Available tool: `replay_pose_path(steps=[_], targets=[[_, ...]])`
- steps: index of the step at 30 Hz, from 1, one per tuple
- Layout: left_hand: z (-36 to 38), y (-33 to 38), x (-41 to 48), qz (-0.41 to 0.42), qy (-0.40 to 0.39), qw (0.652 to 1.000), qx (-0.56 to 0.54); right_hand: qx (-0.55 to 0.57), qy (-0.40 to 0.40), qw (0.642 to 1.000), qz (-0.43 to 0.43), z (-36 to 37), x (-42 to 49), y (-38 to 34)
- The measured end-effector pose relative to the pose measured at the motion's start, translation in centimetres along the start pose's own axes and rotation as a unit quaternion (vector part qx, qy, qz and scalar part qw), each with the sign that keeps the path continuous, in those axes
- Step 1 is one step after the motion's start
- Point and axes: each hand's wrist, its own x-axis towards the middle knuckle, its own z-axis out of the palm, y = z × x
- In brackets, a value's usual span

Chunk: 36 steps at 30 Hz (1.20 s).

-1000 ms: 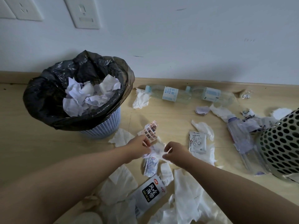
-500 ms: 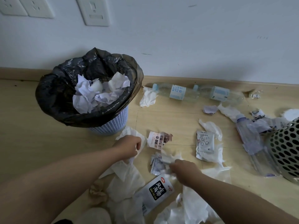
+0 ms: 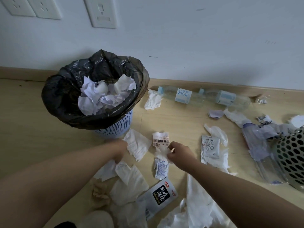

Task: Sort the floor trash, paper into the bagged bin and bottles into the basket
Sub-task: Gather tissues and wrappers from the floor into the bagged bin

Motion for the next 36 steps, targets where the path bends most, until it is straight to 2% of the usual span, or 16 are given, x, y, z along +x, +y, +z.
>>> replay_pose_path(steps=[2, 5, 9, 13, 16, 19, 24, 27, 31, 36], targets=[[1.4, -0.7, -0.3, -0.017, -0.028, 0.999, 0.017, -0.004, -0.020, 1.000, -0.009, 0.7, -0.5, 0.0], [4.0, -1.2, -0.3, -0.026, -0.034, 0.998, -0.035, -0.013, -0.033, 0.999, -0.008, 1.5, -0.8, 0.2], [6.2, -0.5, -0.2, -0.012, 0.014, 0.995, -0.096, -0.019, -0.042, 0.999, -0.006, 1.9, -0.9, 0.2], [5.3, 0.2, 0.2, 0.021, 0.055, 0.988, -0.144, -0.037, -0.032, 0.999, -0.007, 1.5, -0.6, 0.1], [3.4, 0.6, 0.6, 0.042, 0.108, 0.965, -0.234, -0.050, -0.003, 0.999, -0.008, 0.7, -0.2, 0.4], [1.4, 1.2, 1.0, 0.026, 0.161, 0.932, -0.325, -0.067, 0.023, 0.997, 0.008, -0.2, 0.1, 1.4], [-1.0, 2.4, 1.1, 0.001, 0.209, 0.894, -0.397, -0.097, 0.022, 0.993, 0.062, -1.2, 0.0, 3.0], [-2.2, 3.1, 0.7, 0.003, 0.213, 0.870, -0.445, -0.067, 0.046, 0.995, 0.056, -1.6, 0.2, 2.8], [-3.0, 3.7, 0.6, -0.012, 0.205, 0.878, -0.432, -0.079, 0.076, 0.994, 0.028, -1.7, 0.5, 1.7], [-3.6, 3.8, 0.7, -0.033, 0.210, 0.895, -0.391, -0.141, 0.019, 0.990, 0.006, 0.2, 0.9, 0.2]])
